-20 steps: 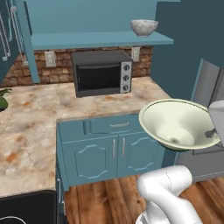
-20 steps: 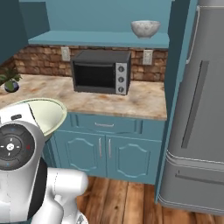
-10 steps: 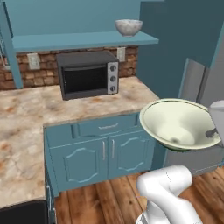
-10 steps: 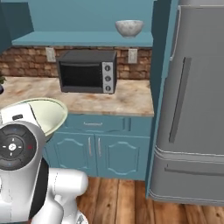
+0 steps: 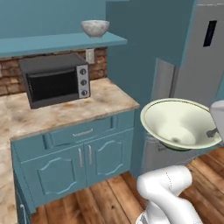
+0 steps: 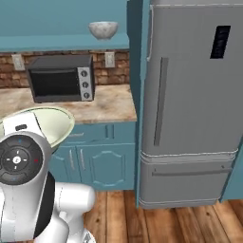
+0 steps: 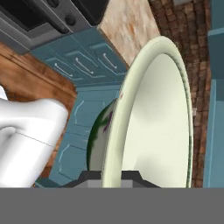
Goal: Move the bowls from the cabinet to the plates on the dining table.
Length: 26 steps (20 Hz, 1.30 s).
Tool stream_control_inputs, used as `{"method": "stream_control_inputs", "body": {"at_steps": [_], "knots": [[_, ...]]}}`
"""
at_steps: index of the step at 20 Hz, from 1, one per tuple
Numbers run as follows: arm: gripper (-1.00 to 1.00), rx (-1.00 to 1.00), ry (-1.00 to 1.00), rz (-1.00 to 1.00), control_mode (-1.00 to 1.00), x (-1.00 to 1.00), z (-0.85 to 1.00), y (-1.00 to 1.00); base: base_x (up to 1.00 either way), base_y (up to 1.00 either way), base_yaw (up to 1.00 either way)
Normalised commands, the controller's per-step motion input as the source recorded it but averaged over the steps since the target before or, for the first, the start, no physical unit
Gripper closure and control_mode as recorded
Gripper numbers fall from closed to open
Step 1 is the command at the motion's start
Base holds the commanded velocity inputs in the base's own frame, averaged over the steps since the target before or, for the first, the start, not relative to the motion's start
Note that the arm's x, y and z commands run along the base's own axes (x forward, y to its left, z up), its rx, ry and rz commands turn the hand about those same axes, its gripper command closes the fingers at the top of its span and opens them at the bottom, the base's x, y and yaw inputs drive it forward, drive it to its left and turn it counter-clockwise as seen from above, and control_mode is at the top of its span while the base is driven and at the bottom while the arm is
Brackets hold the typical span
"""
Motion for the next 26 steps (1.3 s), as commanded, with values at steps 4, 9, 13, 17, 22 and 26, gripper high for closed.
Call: {"method": "stream_control_inputs", "body": {"at_steps": [4,9,13,17,22,26], "knots": [[1.0,0.0,0.0,0.0,1.0,0.0,0.0,0.0,0.18,-0.27,-0.36],[1.0,0.0,0.0,0.0,1.0,0.0,0.0,0.0,0.2,-0.24,-0.37],[1.0,0.0,0.0,0.0,1.0,0.0,0.0,0.0,0.24,-0.21,-0.37],[1.0,0.0,0.0,0.0,1.0,0.0,0.0,0.0,0.24,-0.19,-0.38],[1.0,0.0,0.0,0.0,1.0,0.0,0.0,0.0,0.24,-0.19,-0.38],[1.0,0.0,0.0,0.0,1.0,0.0,0.0,0.0,0.26,-0.17,-0.39]]}}
